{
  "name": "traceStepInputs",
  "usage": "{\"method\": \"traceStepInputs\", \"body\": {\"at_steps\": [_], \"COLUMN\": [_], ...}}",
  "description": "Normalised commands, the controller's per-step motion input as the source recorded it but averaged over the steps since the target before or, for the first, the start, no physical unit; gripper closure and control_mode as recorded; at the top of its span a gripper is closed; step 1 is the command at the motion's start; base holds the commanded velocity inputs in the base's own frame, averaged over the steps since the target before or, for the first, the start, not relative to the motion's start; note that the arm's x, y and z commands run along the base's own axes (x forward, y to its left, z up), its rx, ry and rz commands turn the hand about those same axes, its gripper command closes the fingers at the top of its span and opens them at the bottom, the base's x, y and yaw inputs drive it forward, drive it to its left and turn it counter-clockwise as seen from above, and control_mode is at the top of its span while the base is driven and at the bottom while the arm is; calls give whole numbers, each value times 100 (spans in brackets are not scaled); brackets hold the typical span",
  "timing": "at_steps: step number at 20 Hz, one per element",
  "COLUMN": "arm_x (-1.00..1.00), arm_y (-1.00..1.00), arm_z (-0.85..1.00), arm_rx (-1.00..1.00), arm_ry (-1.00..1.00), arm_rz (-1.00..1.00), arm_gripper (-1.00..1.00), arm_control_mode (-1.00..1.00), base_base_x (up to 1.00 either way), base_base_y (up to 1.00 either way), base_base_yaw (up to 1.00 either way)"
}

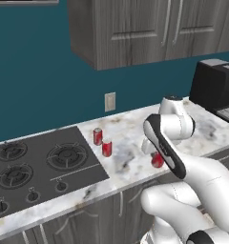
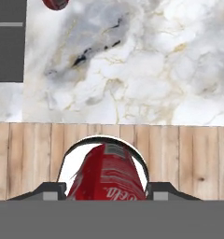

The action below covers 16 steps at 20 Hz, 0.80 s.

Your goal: Four empty soda cans are scattered around the kitchen. Gather all the cans and cluster them next to the stove for recycling.

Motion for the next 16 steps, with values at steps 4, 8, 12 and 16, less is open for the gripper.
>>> {"method": "traceStepInputs", "body": {"at_steps": [4, 8, 12, 16], "arm_x": [23, 1, 0, 0], "arm_y": [7, 27, 40, 36], "arm_z": [-5, 0, 0, 0], "arm_rx": [0, 0, 0, 0], "arm_ry": [12, 2, 1, 1], "arm_rz": [20, 17, 15, 9], "arm_gripper": [100, 100, 100, 100], "arm_control_mode": [-100, -100, -100, -100], "base_base_x": [0, 0, 0, 0], "base_base_y": [0, 0, 0, 0], "base_base_yaw": [0, 0, 0, 0]}}
